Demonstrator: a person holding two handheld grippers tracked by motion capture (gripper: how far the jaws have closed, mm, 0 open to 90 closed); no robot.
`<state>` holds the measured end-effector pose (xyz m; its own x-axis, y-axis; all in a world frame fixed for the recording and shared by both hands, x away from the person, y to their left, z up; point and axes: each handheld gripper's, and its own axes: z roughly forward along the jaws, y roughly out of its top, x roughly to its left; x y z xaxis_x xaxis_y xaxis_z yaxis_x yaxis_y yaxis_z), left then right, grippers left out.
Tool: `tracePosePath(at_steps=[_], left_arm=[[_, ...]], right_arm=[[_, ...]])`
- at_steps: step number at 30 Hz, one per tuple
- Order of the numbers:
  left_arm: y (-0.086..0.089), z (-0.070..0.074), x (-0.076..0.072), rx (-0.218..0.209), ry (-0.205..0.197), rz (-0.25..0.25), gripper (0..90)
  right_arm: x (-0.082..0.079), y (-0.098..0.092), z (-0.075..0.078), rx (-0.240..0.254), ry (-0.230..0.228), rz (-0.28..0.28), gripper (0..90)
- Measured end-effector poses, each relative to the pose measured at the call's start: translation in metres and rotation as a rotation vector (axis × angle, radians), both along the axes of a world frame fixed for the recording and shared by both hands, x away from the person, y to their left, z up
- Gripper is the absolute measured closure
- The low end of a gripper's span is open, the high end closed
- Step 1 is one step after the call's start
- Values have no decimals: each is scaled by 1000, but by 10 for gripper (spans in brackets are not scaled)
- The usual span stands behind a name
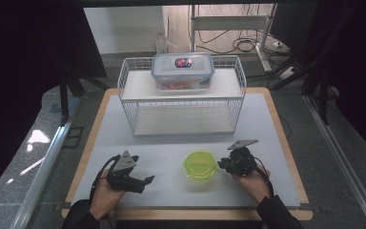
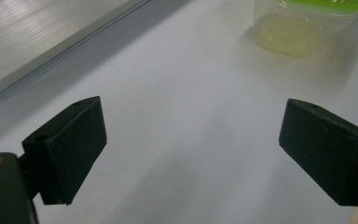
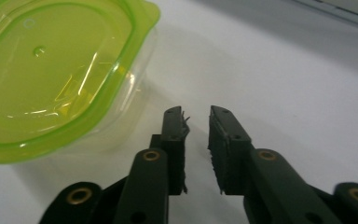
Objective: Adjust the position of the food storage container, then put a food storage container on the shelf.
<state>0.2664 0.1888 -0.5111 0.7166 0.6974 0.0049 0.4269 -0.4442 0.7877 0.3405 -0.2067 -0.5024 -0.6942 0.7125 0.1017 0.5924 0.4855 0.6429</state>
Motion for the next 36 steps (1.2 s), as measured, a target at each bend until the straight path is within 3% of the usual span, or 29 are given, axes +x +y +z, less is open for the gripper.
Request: tracePosePath(at_steps=[10, 22, 28, 32, 36], left_arm=[[0, -3, 1, 22, -7, -11, 74], [0, -4, 1, 28, -9, -11, 74], [0, -4, 1, 27, -9, -10, 74], [-1, -4, 1, 29, -8, -9, 74], [-1, -4, 1, 33, -7, -10, 74]], right_arm=[[0, -19, 11, 73, -13, -12, 493], [-2, -22, 20, 108, -71, -43, 243], [-2, -19, 25, 148, -69, -41, 245], [0, -15, 30, 181, -43, -27, 317], [4, -12, 33, 249, 13, -11, 393]])
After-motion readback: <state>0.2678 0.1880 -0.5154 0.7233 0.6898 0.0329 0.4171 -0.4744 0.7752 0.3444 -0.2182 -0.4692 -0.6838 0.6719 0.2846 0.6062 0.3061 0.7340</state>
